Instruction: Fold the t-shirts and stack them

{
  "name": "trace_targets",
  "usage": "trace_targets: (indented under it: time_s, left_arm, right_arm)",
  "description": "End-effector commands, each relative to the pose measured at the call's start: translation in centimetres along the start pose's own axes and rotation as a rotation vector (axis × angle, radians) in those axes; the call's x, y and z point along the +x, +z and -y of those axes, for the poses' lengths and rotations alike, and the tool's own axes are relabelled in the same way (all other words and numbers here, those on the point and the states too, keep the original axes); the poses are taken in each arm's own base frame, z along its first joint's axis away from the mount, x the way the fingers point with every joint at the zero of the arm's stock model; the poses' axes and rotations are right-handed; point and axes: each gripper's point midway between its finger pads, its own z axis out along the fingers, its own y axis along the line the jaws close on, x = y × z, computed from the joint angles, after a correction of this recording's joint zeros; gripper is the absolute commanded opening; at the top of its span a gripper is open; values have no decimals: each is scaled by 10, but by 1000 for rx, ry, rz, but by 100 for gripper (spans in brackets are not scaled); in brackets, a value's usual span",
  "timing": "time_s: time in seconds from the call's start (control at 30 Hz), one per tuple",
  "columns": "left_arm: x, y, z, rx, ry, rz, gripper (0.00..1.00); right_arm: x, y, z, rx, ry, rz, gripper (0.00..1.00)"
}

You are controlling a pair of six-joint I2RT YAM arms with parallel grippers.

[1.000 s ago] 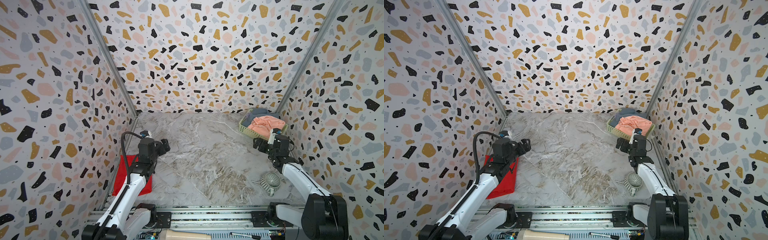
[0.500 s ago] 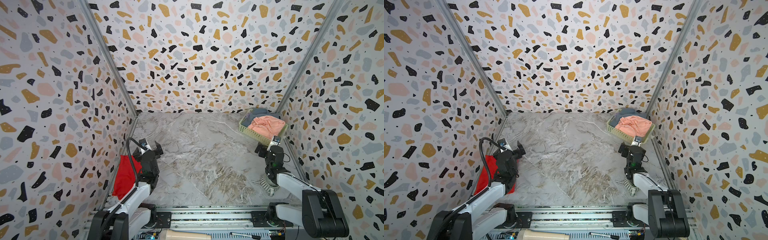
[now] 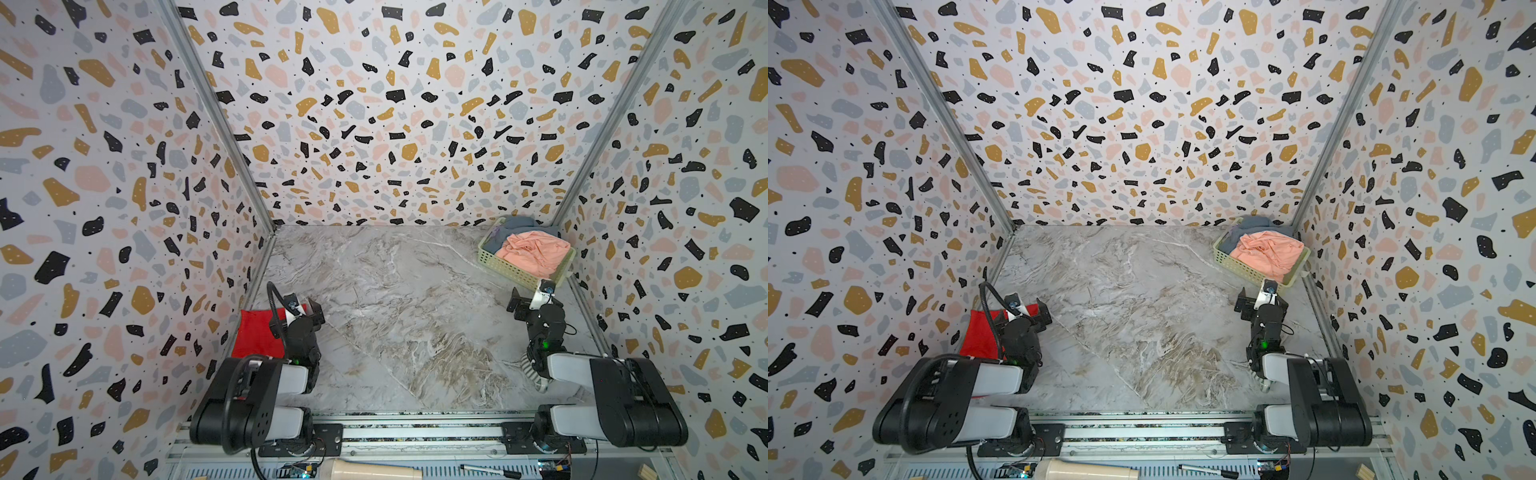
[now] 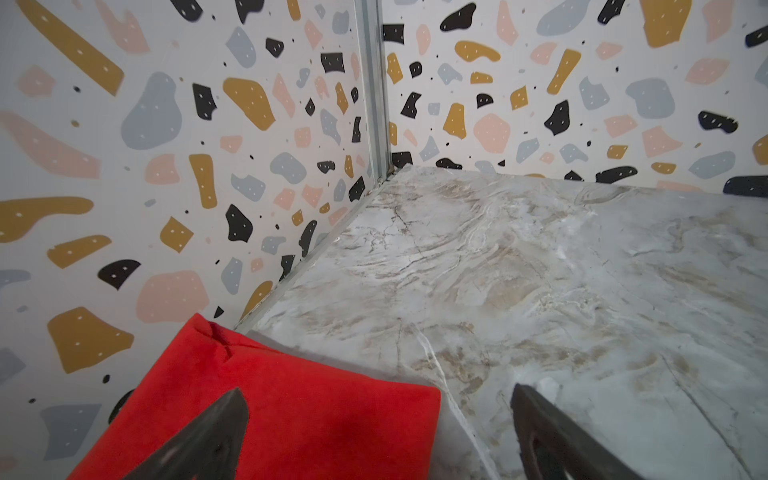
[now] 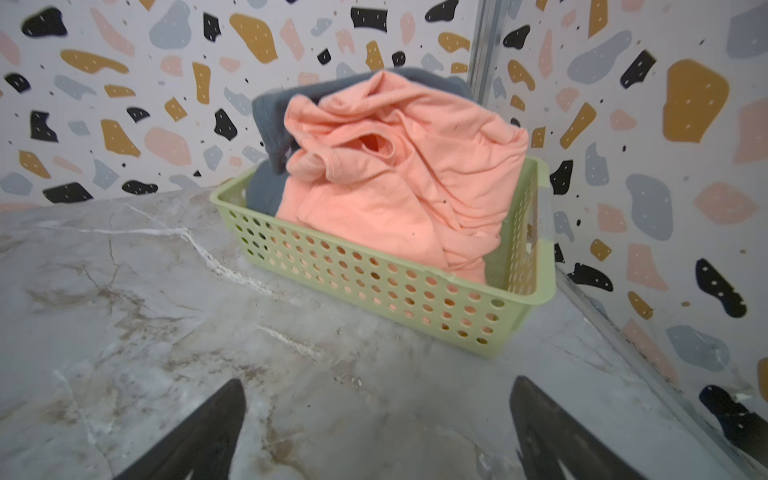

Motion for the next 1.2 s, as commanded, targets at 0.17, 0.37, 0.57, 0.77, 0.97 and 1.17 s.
trace_targets:
  time_s: [0.17, 0.37, 0.57, 0.77, 0.97, 1.17]
  left_arm:
    - [-28, 16, 10, 18, -24, 67, 100]
    - [-29, 18, 11, 18, -24, 61, 100]
    - [-29, 16, 8, 7, -30, 65, 100]
    - [-27, 17, 7, -26, -22, 57, 100]
    - [-28, 14, 3, -39, -36, 67, 100]
    - [-29, 13, 2, -38, -39, 73, 100]
  right_arm:
    - [-7, 10, -18, -52, -62, 39, 99]
    - [-2, 1, -19, -60, -64, 68, 99]
    - [-3, -1, -19, -59, -69, 81, 99]
    - [-2, 0, -19, -56, -71, 76, 99]
    - [-4, -3, -20, -58, -70, 88, 99]
    - [-3, -3, -21, -55, -79, 83, 99]
